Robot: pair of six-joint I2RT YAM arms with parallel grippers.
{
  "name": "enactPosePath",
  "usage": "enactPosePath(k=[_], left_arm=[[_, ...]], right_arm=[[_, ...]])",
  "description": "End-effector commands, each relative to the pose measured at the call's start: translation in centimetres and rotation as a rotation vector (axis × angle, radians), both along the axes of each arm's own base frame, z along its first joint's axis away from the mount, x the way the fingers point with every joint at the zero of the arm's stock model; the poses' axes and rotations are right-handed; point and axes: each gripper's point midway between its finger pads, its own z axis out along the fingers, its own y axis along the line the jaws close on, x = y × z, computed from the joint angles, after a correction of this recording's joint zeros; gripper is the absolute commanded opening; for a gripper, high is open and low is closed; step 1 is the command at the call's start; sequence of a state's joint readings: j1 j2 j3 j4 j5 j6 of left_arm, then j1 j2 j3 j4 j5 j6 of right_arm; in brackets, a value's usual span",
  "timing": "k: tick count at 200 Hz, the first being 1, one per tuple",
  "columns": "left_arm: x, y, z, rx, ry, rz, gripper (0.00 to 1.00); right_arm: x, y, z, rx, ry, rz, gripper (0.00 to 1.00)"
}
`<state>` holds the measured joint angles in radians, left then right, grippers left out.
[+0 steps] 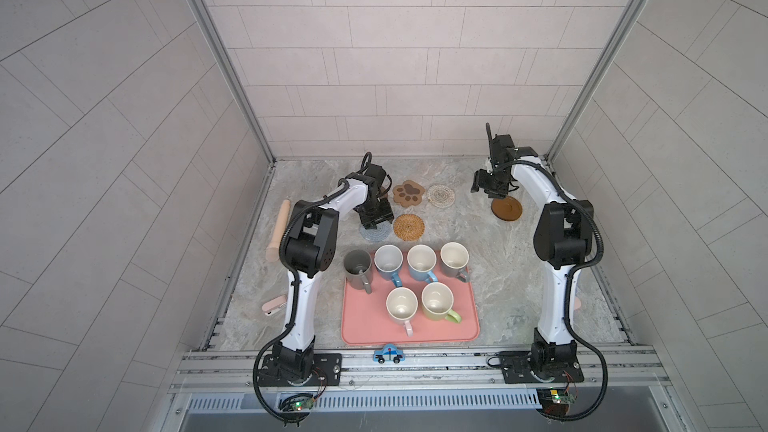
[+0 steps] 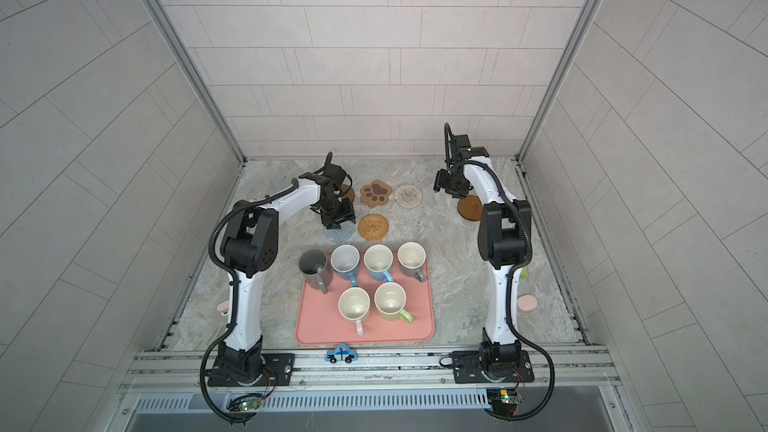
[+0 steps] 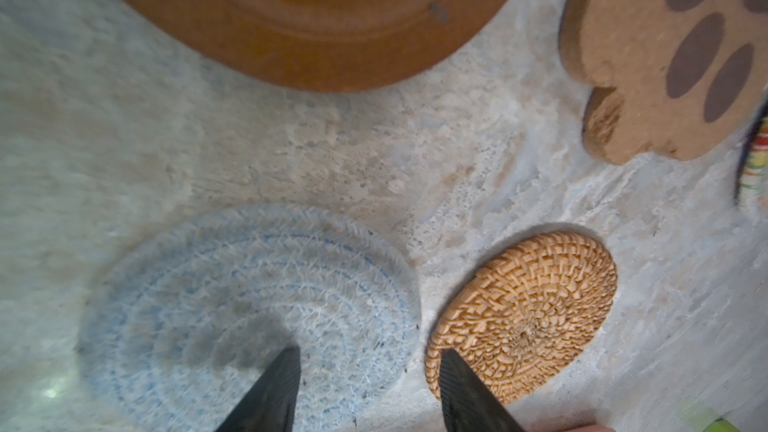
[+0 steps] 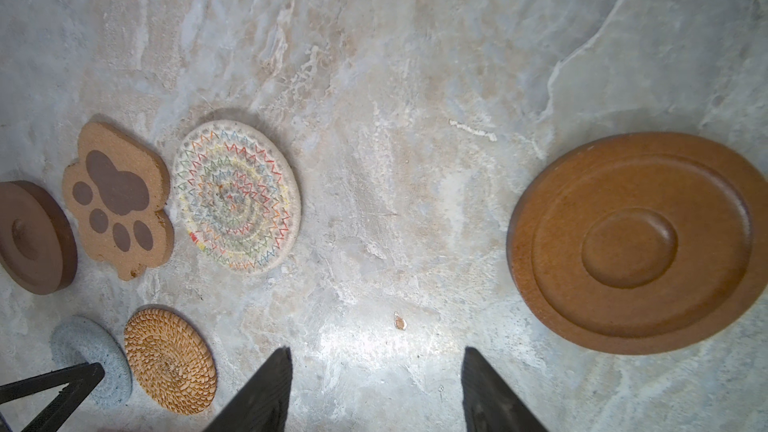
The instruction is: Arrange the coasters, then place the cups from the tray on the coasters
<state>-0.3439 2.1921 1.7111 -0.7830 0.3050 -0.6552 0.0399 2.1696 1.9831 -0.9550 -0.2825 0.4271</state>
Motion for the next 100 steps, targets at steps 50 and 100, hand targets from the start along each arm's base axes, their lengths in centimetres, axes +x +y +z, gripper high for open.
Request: enactPosePath(k=[50, 100], left_arm=[[0.73, 1.22, -1.09, 0.033, 0.013, -0.006, 0.61], [0.38, 1.29, -0.99, 0.03, 0.013, -0.005, 0.61]], right_arm=[[-0.84, -0.67, -0.36, -0.029, 0.04, -0.014, 0.67], [-1.01, -0.68, -0.3, -0.031, 0.04, -0.012, 0.67]])
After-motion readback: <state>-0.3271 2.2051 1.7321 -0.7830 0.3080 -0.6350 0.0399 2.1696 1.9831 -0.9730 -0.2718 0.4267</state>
